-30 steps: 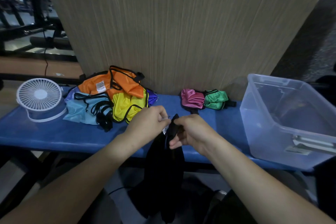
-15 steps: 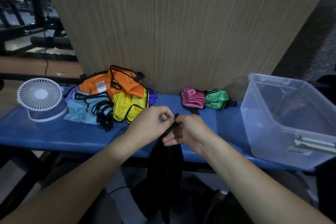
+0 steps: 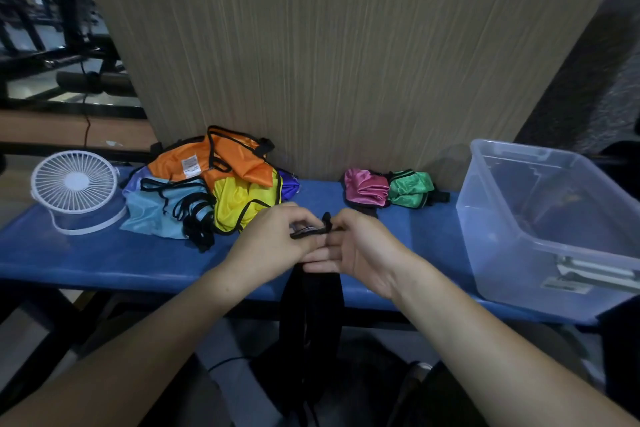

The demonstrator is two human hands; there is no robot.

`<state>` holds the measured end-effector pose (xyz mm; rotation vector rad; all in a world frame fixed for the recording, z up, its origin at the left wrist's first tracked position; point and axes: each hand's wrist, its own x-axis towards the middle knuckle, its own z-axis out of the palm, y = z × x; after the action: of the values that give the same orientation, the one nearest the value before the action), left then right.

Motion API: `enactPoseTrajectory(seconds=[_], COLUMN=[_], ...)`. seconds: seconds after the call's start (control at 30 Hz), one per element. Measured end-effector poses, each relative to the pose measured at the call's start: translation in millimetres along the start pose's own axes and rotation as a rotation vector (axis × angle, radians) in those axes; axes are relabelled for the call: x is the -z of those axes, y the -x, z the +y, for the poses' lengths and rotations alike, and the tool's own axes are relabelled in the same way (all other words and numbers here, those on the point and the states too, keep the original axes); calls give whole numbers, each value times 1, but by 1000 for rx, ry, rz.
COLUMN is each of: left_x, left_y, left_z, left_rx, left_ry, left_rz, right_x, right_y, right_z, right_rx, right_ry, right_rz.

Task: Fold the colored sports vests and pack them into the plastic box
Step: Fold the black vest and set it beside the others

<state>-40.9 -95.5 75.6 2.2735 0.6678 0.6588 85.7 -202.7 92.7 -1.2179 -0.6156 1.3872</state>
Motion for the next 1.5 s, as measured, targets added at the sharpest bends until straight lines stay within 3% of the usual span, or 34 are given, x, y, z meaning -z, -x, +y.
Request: enactPoseTrajectory(seconds=[0.13, 0.23, 0.3, 0.43, 0.7, 1.03, 1.13, 1.3, 1.5], left_x=[5, 16, 26, 43, 67, 82, 83, 86, 90], left_y=[-2, -4, -7, -17, -21, -17, -19, -25, -35], left_z=[-5, -4, -3, 3, 9, 45, 54, 60, 51], left_rx=[52, 6, -55, -172, -192, -279, -289, -264, -252], left_ry=[107, 172, 149, 57, -89, -123, -136, -111, -97], left_rz=[39, -44, -107, -208, -179, -182, -105, -217, -140], right_x=[3, 14, 23, 31, 23, -4, -6, 0, 18], right_y=[3, -3, -7, -7, -5, 8, 6, 8, 12], right_z=[2, 6, 3, -13, -23, -44, -45, -35, -7], right_rx=[-18, 176, 313, 307, 557, 851, 830, 744, 635], right_ry=[151, 568, 763, 671, 889, 714, 721, 561, 537], right_rz=[49, 255, 218, -83, 61, 136, 143, 42, -14])
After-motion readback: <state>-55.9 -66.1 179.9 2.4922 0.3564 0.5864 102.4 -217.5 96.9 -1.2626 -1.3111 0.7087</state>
